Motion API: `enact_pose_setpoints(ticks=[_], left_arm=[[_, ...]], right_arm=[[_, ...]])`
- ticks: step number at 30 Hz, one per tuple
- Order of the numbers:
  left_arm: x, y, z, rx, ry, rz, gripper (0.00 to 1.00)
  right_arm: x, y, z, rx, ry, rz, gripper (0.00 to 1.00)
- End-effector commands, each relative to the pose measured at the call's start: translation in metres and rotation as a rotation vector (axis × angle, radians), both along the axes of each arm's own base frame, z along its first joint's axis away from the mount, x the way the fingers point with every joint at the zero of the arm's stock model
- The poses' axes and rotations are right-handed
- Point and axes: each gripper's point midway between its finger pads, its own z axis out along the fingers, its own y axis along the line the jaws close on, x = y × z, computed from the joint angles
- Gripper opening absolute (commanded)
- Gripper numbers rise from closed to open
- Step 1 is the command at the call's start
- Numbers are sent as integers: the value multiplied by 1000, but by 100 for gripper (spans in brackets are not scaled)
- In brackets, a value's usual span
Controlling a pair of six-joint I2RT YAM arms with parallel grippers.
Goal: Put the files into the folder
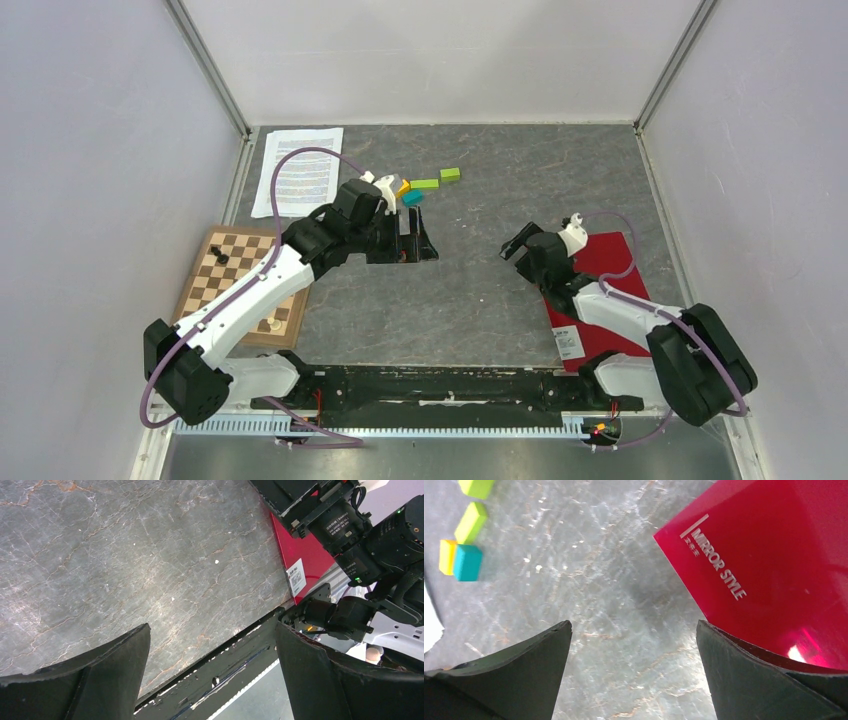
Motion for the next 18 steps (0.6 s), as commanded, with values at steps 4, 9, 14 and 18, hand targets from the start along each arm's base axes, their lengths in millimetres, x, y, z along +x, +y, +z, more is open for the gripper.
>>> enact_pose_setpoints(ticks=[4,9,14,18], left_arm=[[6,0,3,-10,-42,1,100],[6,-4,5,-26,-45,-12,100],[6,-5,3,-25,-44,-23,100],[5,-7,1,-35,-39,-32,100]], right_arm=[[-19,-71,22,-273,80,-192,98],[-48,-112,8,-282,155,-267,98],[-78,-137,-3,-306,177,-321,98],[-100,-151,-16,-321,227,-373,98]])
